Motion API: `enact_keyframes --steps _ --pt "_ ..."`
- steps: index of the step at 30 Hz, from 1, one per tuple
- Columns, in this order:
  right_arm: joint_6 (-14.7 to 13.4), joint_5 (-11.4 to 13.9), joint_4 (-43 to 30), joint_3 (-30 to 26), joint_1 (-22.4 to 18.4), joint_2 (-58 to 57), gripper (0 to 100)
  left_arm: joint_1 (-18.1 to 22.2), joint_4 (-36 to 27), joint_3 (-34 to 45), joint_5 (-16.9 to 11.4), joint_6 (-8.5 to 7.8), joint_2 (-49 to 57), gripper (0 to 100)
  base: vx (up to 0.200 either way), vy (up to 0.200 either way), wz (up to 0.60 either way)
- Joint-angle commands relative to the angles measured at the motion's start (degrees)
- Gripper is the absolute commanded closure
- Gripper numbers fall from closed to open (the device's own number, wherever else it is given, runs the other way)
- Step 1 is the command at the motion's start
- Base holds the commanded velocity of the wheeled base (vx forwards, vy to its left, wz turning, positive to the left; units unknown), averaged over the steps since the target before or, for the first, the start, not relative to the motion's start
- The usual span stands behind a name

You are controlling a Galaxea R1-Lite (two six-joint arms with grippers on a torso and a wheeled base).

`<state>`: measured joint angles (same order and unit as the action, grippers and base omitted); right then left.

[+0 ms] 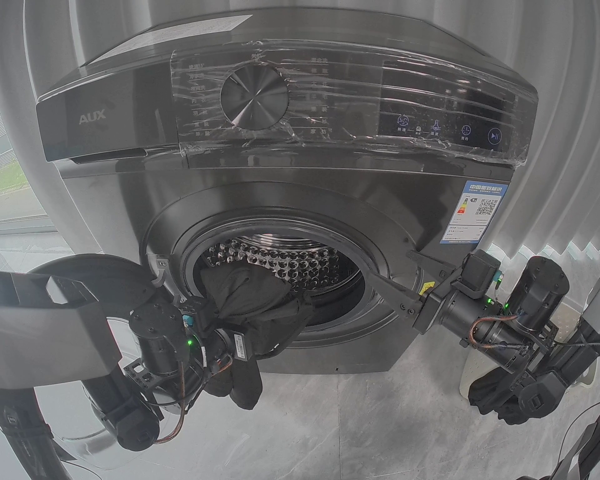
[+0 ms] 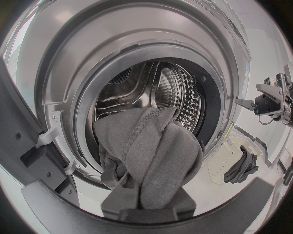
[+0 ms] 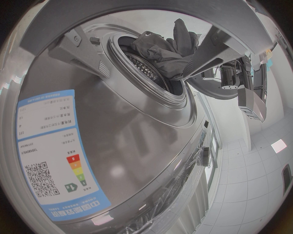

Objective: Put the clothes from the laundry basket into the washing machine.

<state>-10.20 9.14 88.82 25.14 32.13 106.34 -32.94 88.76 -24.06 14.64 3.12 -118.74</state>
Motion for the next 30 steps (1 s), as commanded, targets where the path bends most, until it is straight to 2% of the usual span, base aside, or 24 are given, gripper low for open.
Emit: enact_keyframes --steps 1,7,9,12,15,16,21,26,29,30 --pt "0.0 0.0 0.0 0.0 -0.1 0.1 0 0.0 0.0 0.0 0.0 0.04 -0.1 100 0.0 0.0 0.0" --pt "0.0 0.0 0.0 -0.1 -0.1 0.1 0 -0.1 0.0 0.0 0.0 0.04 -0.4 100 0.0 0.2 0.0" --pt "0.0 0.0 0.0 -0.4 -0.1 0.1 0 -0.2 0.0 0.0 0.0 0.04 -0.4 100 0.0 0.0 0.0" --pt "0.5 0.0 -0.1 -4.0 0.1 0.0 0 -0.5 0.1 -0.3 0.1 0.13 -0.4 100 0.0 0.0 0.0" --pt "1.9 0.1 -0.1 -7.2 0.6 0.0 0 -1.1 0.1 -1.3 -0.1 2.15 0.3 100 0.0 0.0 0.0" --pt "2.3 0.1 -0.1 -7.7 0.8 0.0 0 -1.0 0.1 -1.8 -0.1 2.24 0.4 100 0.0 0.0 0.0" --pt "3.2 0.3 -0.1 -10.0 1.7 0.1 0 -0.8 0.1 -5.6 -0.4 1.98 0.4 100 0.0 0.0 0.0" --pt "3.3 0.3 -0.1 -11.3 2.2 0.5 0 -1.0 -0.1 -9.2 -0.8 -0.22 -2.1 100 0.0 0.0 0.0" --pt "3.3 0.3 -0.1 -11.3 2.3 0.5 0 -1.0 -0.1 -9.8 -3.1 -0.22 -2.8 100 0.0 0.0 0.0" --pt "3.3 0.3 -0.1 -11.7 2.4 0.5 0 -0.8 -0.1 -11.4 -6.1 -0.04 -4.0 100 0.0 0.0 0.0"
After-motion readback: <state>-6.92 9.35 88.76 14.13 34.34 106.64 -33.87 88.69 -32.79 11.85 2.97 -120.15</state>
